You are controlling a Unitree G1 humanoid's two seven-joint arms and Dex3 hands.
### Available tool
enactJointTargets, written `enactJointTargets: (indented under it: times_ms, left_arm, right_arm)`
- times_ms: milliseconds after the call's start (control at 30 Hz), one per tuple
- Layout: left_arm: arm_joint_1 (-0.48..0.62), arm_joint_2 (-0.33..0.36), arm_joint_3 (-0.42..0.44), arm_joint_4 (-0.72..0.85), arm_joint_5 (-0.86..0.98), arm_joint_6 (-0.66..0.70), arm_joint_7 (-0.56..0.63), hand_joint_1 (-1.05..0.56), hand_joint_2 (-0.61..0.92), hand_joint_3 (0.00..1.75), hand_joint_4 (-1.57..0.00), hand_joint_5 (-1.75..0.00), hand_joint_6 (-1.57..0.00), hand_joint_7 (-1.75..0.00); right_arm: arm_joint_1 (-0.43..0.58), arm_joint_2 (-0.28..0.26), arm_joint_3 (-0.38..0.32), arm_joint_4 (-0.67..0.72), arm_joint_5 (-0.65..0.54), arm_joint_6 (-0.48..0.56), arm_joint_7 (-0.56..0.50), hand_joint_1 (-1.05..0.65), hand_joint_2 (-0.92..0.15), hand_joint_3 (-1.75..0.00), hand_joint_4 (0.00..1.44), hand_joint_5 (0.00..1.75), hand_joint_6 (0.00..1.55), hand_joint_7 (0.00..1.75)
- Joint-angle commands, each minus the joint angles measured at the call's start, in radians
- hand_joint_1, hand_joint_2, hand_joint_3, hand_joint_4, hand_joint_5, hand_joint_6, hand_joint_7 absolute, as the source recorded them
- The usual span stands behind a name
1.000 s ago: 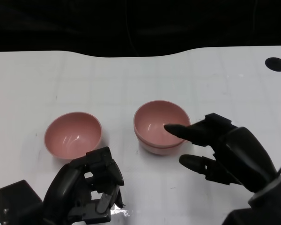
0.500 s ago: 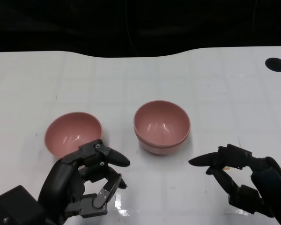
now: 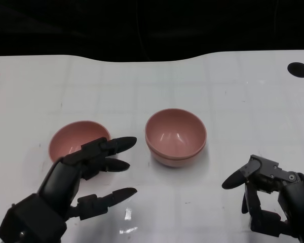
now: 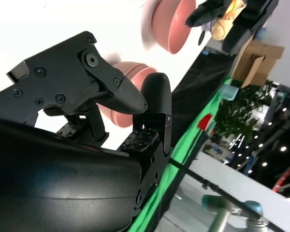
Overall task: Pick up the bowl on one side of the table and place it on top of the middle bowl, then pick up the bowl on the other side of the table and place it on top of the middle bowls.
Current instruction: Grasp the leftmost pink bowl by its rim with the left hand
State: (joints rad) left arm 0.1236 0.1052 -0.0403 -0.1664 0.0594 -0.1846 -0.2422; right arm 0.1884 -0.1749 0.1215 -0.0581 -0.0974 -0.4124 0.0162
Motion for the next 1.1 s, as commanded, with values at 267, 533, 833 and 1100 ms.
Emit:
enactJointTargets:
  times_ms: [267, 533, 833, 1100]
  left_arm:
    - [-0.087, 0.159, 0.002, -0.051, 0.395, 0.057, 0.131, -0.42, 0.91, 0.02, -0.22, -0.60, -0.41, -0.01]
    - [-0.129, 0.244, -0.046, -0.038, 0.609, 0.102, 0.134, -0.51, 0.92, 0.01, -0.28, -0.47, -0.42, 0.00]
    - [-0.207, 0.294, -0.155, 0.027, 0.795, 0.235, 0.051, -0.55, 0.92, 0.02, -0.33, -0.44, -0.42, -0.01]
    - [-0.338, 0.304, -0.276, 0.232, 0.887, 0.277, 0.040, -0.51, 0.92, 0.03, -0.52, -0.27, -0.51, -0.01]
  right_arm:
    - [-0.004, 0.038, -0.028, -0.022, 0.028, 0.109, 0.027, -0.03, -0.32, -1.55, 0.97, 1.75, 0.80, 1.56]
    - [0.003, 0.054, -0.035, -0.043, 0.033, 0.146, 0.043, -0.04, -0.35, -1.50, 0.98, 1.75, 0.80, 1.53]
    - [0.002, 0.068, -0.031, -0.036, -0.005, 0.124, 0.026, -0.03, -0.34, -1.53, 0.97, 1.75, 0.82, 1.52]
    - [0.001, 0.074, -0.026, -0.028, -0.022, 0.116, 0.028, -0.03, -0.30, -1.56, 0.95, 1.75, 0.83, 1.49]
